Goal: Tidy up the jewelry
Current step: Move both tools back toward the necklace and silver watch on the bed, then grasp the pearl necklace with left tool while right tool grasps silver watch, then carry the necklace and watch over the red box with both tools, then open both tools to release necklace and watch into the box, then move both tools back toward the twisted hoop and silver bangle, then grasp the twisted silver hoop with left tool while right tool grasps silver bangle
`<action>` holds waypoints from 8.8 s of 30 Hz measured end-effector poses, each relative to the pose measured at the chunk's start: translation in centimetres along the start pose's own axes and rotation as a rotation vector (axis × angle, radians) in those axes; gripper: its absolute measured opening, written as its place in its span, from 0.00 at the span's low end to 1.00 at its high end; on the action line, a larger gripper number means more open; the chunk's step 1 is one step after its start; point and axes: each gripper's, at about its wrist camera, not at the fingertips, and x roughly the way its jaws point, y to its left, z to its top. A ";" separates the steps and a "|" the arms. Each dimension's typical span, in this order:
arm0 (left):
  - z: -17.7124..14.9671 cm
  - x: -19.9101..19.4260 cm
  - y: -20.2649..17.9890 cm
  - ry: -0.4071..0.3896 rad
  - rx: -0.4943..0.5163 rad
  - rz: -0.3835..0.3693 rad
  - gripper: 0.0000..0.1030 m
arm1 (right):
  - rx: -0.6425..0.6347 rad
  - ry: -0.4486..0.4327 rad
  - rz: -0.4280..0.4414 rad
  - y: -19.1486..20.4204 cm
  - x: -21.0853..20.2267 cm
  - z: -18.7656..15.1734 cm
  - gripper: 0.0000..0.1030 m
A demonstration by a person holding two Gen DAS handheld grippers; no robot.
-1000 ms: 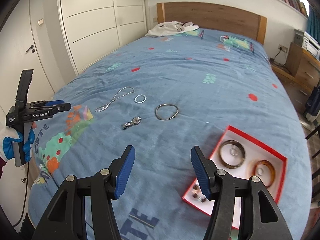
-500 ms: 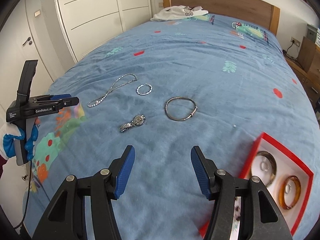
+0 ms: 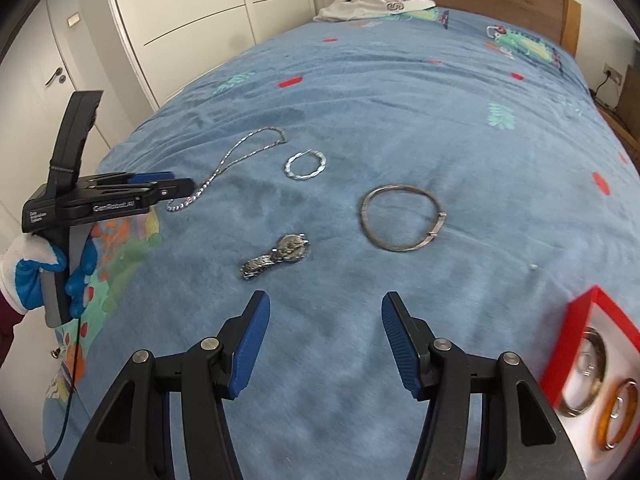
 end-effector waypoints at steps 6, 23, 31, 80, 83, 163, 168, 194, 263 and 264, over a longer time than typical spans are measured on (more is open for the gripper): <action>-0.3 1.9 0.4 0.026 0.015 0.001 0.50 | -0.007 0.026 0.050 1.5 2.7 0.5 0.56; -0.7 2.8 1.0 0.002 0.029 0.017 0.34 | 0.064 0.061 0.092 2.5 8.2 2.8 0.28; -1.4 1.6 1.4 0.007 0.021 -0.004 0.12 | 0.037 0.060 0.095 3.2 7.8 2.7 0.25; 5.4 -22.4 -33.5 -0.336 0.342 -0.371 0.12 | 0.204 -0.304 -0.186 -10.8 -24.8 -9.4 0.25; 5.6 -20.7 -36.7 -0.309 0.357 -0.397 0.12 | 0.233 -0.298 -0.202 -13.0 -25.1 -10.4 0.25; -7.6 -20.7 -25.1 -0.199 0.176 -0.084 0.44 | 0.117 -0.235 -0.148 -7.5 -23.5 -11.1 0.48; -8.8 -22.5 -22.0 -0.223 0.141 -0.017 0.45 | 0.097 -0.247 -0.141 -4.6 -23.7 -10.6 0.50; -7.4 -20.7 -14.3 -0.258 0.138 0.144 0.54 | 0.021 -0.207 -0.115 0.8 -18.7 -6.4 0.64; 5.4 8.0 -9.6 -0.026 0.136 -0.018 0.57 | 0.011 0.068 -0.035 -6.5 9.0 6.0 0.73; 5.3 7.9 -9.7 -0.028 0.139 -0.015 0.56 | 0.012 0.071 -0.042 -6.4 9.1 6.0 0.72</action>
